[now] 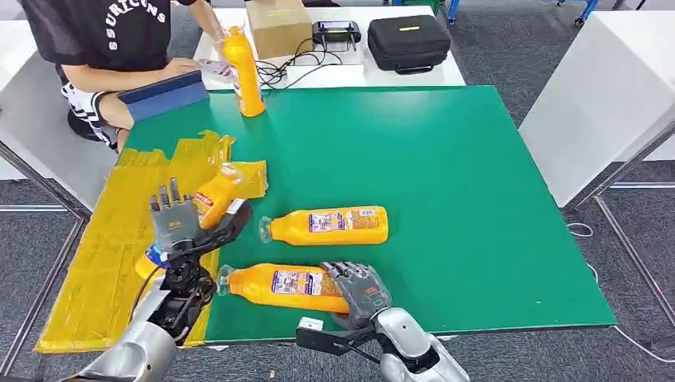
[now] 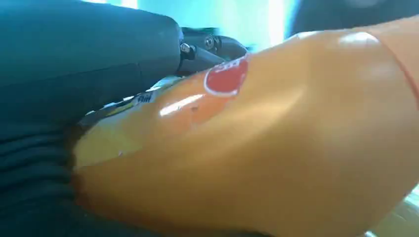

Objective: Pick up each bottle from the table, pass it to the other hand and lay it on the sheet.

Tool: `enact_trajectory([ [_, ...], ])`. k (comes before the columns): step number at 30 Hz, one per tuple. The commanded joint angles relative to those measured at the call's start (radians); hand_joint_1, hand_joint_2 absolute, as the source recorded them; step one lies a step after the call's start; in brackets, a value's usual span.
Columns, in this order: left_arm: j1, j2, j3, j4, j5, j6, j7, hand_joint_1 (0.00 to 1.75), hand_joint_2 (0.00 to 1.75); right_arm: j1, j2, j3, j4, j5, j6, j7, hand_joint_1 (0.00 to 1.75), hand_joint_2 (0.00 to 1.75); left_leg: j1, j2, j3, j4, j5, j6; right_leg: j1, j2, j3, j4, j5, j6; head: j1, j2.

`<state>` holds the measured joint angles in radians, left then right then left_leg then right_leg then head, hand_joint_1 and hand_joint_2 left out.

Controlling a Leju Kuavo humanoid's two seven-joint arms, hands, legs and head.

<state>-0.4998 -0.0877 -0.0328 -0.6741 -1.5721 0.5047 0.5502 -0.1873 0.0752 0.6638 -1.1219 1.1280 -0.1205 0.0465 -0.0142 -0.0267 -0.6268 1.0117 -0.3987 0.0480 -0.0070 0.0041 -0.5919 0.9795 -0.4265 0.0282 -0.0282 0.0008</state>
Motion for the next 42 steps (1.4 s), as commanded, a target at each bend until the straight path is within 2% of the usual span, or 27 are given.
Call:
enact_trajectory([
  [1,0.024,0.091,-0.05,-0.015,0.001,0.005,0.091,0.0,0.0,0.024,-0.006,-0.021,0.024,-0.006,-0.003,-0.005,1.75,1.75,0.001,0.003,0.002,-0.001,-0.001,-0.003,0.001,0.001,0.002,-0.001,0.0,-0.001,0.0,0.0],
  [4,0.039,0.095,-0.039,-0.032,0.001,0.02,0.112,0.0,0.0,0.055,-0.016,-0.025,0.009,-0.005,-0.015,-0.008,1.75,1.75,0.002,0.002,0.004,-0.001,-0.002,-0.004,0.002,0.0,0.004,-0.002,-0.001,-0.001,0.0,0.0],
  [7,0.058,0.143,-0.05,-0.061,0.001,0.029,0.148,0.0,0.0,0.064,-0.023,-0.024,0.016,-0.006,-0.024,-0.021,1.75,1.75,0.002,0.003,0.004,-0.002,-0.002,-0.003,0.001,0.001,0.004,-0.002,-0.001,-0.001,0.0,0.0],
  [16,0.058,0.143,-0.05,-0.061,0.001,0.029,0.148,0.0,0.0,0.064,-0.023,-0.024,0.016,-0.006,-0.024,-0.021,1.75,1.75,0.003,0.002,0.003,-0.001,-0.002,-0.005,0.002,0.001,0.002,-0.002,-0.001,-0.001,0.0,0.0],
  [19,0.075,0.195,-0.04,-0.099,0.001,0.033,0.148,0.0,0.0,0.064,-0.024,-0.022,0.025,-0.012,-0.027,-0.033,1.75,1.75,0.003,0.004,0.003,-0.001,-0.003,-0.005,0.002,0.003,0.002,-0.002,-0.001,-0.001,0.0,0.0],
  [23,0.09,0.211,-0.053,-0.129,0.001,0.031,0.148,0.0,0.0,0.066,-0.021,-0.019,0.029,-0.016,-0.028,-0.04,1.75,1.75,0.003,0.006,0.002,-0.001,-0.003,-0.005,0.003,0.004,0.001,-0.002,-0.001,-0.002,0.0,0.0],
  [24,0.09,0.205,-0.067,-0.133,0.001,0.038,0.148,0.0,1.75,0.066,-0.02,-0.018,0.029,-0.016,-0.028,-0.041,1.75,1.75,0.004,0.007,0.005,-0.001,-0.004,-0.007,0.003,0.004,0.004,-0.002,-0.002,-0.002,0.0,0.0],
  [25,0.089,0.203,-0.074,-0.133,0.001,0.039,0.148,1.48,1.75,0.066,-0.02,-0.018,0.028,-0.016,-0.028,-0.041,1.75,1.75,0.003,0.005,0.003,-0.001,-0.002,-0.005,0.003,0.004,0.002,-0.002,-0.001,-0.002,0.0,0.0],
  [26,0.083,0.199,-0.088,-0.129,0.001,0.04,0.148,1.75,1.75,0.066,-0.02,-0.018,0.027,-0.017,-0.026,-0.041,1.75,1.75,0.004,0.005,0.004,-0.001,-0.003,-0.006,0.003,0.003,0.003,-0.002,-0.002,-0.002,0.0,0.0],
  [34,0.06,0.163,-0.137,-0.097,0.001,0.08,0.148,1.75,1.75,0.067,-0.019,-0.018,0.024,-0.019,-0.024,-0.041,1.75,1.75,0.004,0.002,0.002,-0.001,-0.002,-0.005,0.004,0.001,0.002,-0.002,-0.002,-0.002,0.0,0.0],
  [42,0.045,0.122,-0.103,-0.062,0.001,0.145,0.059,1.75,1.75,0.06,-0.029,-0.019,0.039,-0.028,-0.035,-0.05,1.75,1.75,0.004,0.002,0.002,-0.001,-0.002,-0.005,0.004,0.0,0.002,-0.002,-0.002,-0.002,0.0,0.0],
])
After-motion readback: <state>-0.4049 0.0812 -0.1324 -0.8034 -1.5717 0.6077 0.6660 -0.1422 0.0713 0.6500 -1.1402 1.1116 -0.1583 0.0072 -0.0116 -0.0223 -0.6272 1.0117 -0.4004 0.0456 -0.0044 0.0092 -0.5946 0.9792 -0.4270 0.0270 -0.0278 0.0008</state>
